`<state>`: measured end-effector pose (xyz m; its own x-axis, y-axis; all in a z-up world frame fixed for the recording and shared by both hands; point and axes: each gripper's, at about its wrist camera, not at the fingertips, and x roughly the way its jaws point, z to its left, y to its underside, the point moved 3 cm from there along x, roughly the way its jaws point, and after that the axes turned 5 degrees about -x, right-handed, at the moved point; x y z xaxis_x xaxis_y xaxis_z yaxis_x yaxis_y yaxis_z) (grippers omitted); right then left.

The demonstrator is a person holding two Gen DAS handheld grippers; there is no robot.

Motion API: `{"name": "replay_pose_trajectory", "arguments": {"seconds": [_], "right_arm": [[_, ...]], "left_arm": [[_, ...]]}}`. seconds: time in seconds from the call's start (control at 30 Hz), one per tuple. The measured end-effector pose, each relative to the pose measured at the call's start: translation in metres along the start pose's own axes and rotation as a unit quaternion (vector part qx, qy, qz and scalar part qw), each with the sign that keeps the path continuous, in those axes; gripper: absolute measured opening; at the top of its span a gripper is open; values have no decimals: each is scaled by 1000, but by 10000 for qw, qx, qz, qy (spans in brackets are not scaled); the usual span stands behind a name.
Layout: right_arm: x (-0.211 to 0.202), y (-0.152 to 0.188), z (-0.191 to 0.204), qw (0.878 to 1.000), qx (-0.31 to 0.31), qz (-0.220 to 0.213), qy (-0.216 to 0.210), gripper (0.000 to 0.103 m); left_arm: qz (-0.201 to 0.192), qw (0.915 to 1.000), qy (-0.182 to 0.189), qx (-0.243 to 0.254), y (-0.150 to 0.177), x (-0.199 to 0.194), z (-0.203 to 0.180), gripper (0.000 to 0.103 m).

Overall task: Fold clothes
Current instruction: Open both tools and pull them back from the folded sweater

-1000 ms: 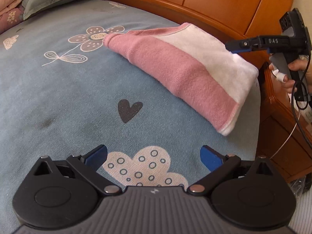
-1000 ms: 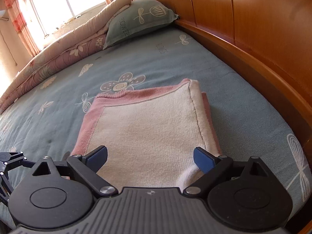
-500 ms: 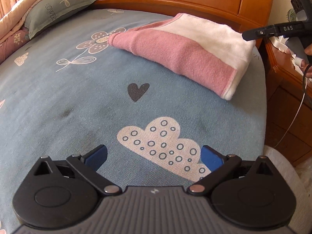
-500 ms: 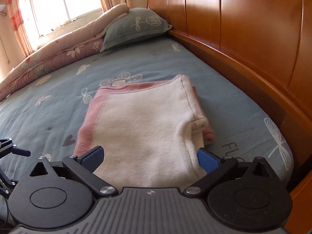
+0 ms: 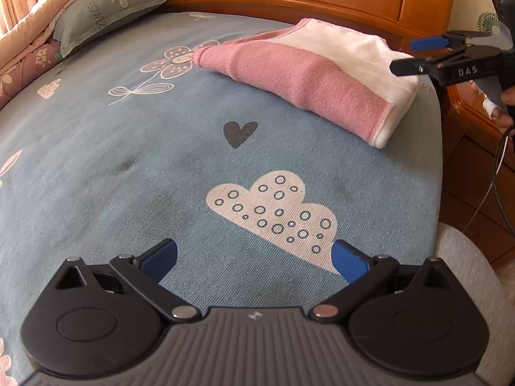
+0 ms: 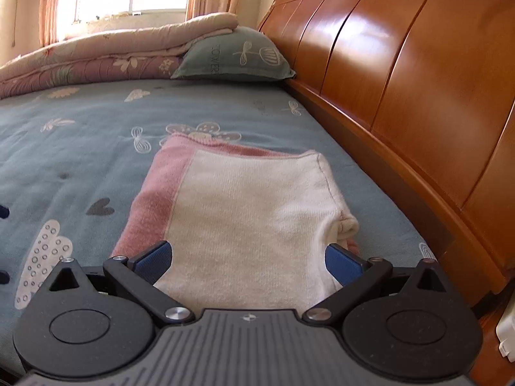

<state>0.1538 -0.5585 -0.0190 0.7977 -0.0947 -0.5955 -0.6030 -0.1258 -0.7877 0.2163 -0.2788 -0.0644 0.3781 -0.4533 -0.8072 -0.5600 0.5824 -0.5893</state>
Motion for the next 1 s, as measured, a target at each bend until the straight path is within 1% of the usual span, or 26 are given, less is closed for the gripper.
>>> {"name": "replay_pose_trajectory", "arguments": {"seconds": [0.07, 0.1, 0.17, 0.23, 0.27, 0.33, 0.43, 0.53, 0.6, 0.7, 0.73, 0.83, 0.93, 1.0], "right_arm": [[-2, -7, -1, 9995, 91, -170, -234, 103], [3, -6, 0, 9995, 73, -91, -306, 103], [20, 3, -6, 9994, 112, 243, -234, 103], [32, 17, -28, 9961, 594, 636, 128, 103], [30, 21, -39, 9943, 882, 595, 114, 101], [17, 16, -47, 9919, 1244, 246, -97, 102], [11, -7, -38, 9959, 895, -101, 15, 103], [33, -34, -32, 9985, 494, -219, 55, 103], [57, -41, -34, 9989, 436, -135, 136, 103], [97, -25, -47, 9969, 573, 393, 359, 103], [95, -20, -50, 9972, 647, 208, 313, 103], [89, -24, -54, 9961, 821, 217, 224, 103], [85, -43, -49, 9954, 936, 124, 150, 103], [86, -57, -40, 9961, 886, -21, -22, 103]], "left_arm": [[-9, 10000, 29, -34, 1, 2, -1, 101], [-12, 10000, 44, -48, 1, 3, -1, 101], [0, 10000, 56, -76, 3, 4, -1, 101], [27, 9999, 39, -100, 5, 3, 2, 101], [32, 9999, 38, -108, 7, 3, 4, 101], [26, 9999, 17, -114, 7, 1, 7, 101], [-25, 9999, -88, -92, 4, 0, 10, 101], [-85, 9998, -138, -107, 1, -1, 11, 101], [-85, 9998, -105, -155, 1, -1, 12, 101], [-50, 9998, -115, -181, 5, -1, 14, 101], [-43, 9998, -109, -174, 6, -2, 14, 101], [-30, 9999, -87, -122, 8, -2, 16, 101], [-61, 9998, -154, -91, 5, -2, 18, 101], [-91, 9997, -179, -120, 3, -2, 19, 101]]}}
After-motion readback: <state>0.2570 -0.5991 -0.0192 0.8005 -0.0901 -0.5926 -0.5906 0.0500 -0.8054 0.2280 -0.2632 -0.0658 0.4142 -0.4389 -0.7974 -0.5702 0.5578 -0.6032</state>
